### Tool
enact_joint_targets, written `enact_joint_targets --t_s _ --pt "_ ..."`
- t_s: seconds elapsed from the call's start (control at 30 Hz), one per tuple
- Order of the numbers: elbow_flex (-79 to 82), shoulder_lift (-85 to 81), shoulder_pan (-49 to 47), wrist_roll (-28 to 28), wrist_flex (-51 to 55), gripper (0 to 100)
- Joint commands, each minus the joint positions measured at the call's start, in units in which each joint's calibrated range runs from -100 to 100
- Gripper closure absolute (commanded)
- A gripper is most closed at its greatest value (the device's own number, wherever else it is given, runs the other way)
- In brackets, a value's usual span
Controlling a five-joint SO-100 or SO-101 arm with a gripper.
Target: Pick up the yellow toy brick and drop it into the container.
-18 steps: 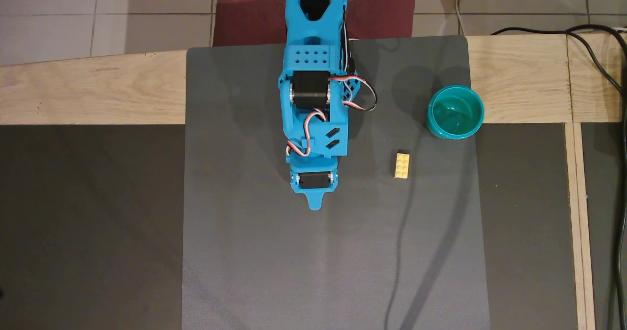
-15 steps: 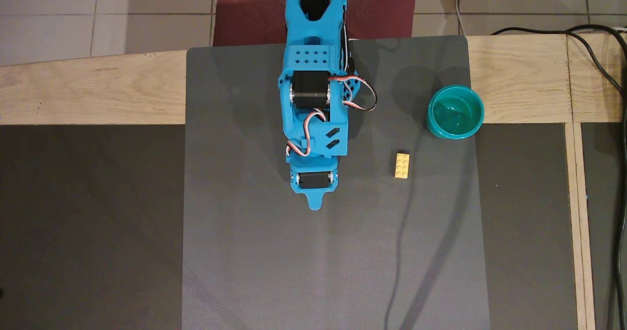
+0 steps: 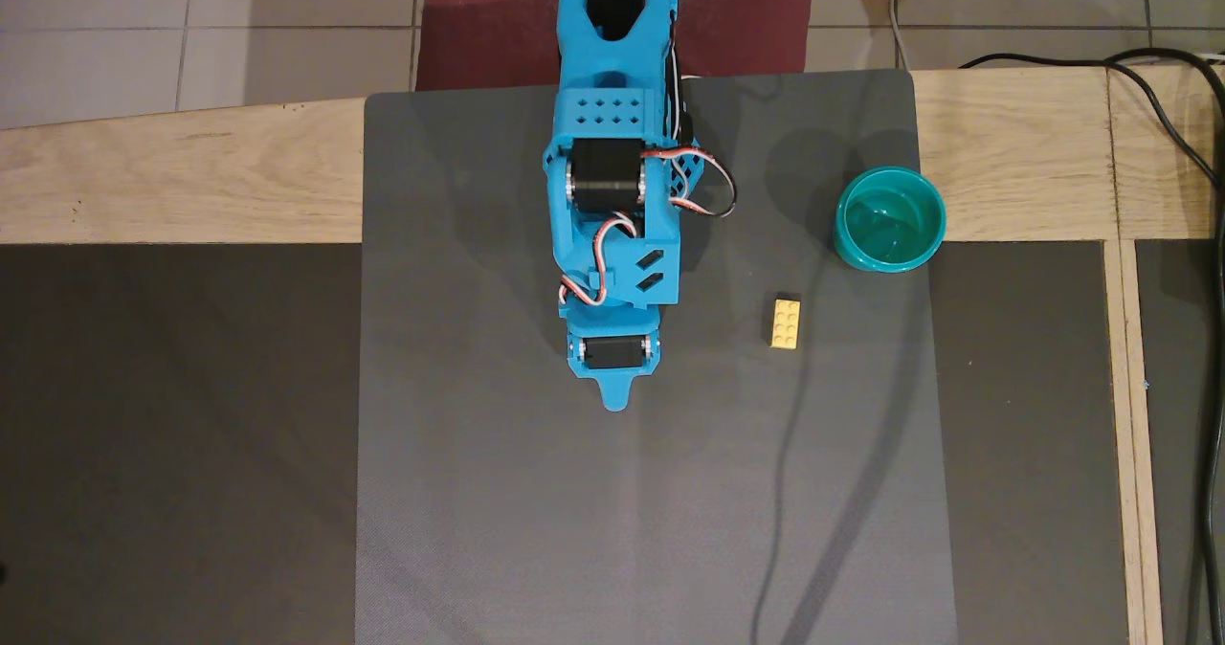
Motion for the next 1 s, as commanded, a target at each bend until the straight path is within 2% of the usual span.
enact_joint_targets --t_s 0.0,0.97 --pt "-0.2 -0.3 0.2 0.0 -0.8 100" --pt "-1.4 -0.3 0.1 0.6 -1.0 100"
